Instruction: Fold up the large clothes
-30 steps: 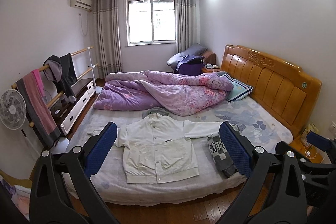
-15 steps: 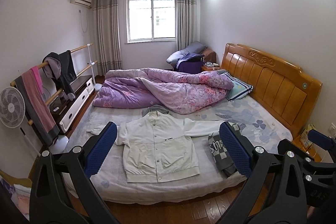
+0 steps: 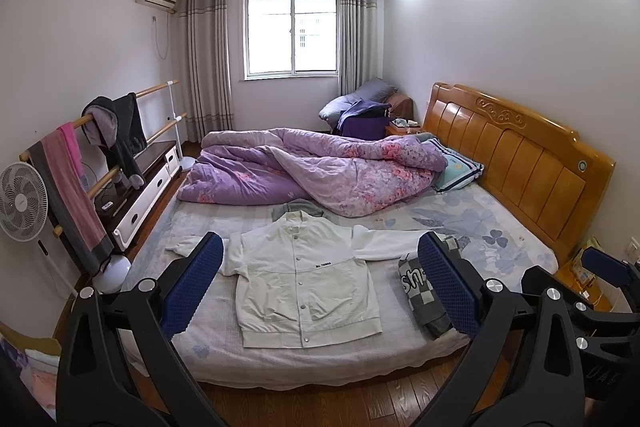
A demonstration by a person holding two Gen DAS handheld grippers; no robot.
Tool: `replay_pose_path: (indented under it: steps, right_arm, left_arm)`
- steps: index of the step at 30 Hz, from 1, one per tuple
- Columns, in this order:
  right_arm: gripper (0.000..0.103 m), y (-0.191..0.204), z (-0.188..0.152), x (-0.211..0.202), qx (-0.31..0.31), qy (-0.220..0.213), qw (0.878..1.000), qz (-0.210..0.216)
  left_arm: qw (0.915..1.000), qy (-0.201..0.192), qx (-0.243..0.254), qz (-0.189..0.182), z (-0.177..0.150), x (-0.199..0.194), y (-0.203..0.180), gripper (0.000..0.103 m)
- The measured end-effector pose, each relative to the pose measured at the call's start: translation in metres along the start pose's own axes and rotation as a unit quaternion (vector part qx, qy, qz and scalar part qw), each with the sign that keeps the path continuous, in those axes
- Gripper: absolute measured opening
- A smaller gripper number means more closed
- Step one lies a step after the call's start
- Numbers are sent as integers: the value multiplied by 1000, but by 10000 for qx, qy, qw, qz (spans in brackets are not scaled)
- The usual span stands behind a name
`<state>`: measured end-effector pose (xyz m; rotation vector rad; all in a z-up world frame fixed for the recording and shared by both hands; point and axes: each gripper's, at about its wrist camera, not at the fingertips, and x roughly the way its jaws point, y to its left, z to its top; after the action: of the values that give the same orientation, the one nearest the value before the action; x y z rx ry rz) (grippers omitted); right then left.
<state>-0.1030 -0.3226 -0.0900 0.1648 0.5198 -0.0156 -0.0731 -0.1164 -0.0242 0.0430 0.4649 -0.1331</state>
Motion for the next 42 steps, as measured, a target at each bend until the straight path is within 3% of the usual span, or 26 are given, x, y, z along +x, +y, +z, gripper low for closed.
replay_pose_path:
  steps: [42]
  right_arm:
    - [95,-1,1,11,21,68,10000,16]
  left_arm:
    - [10000,34,40,25,-3,14,-2,98]
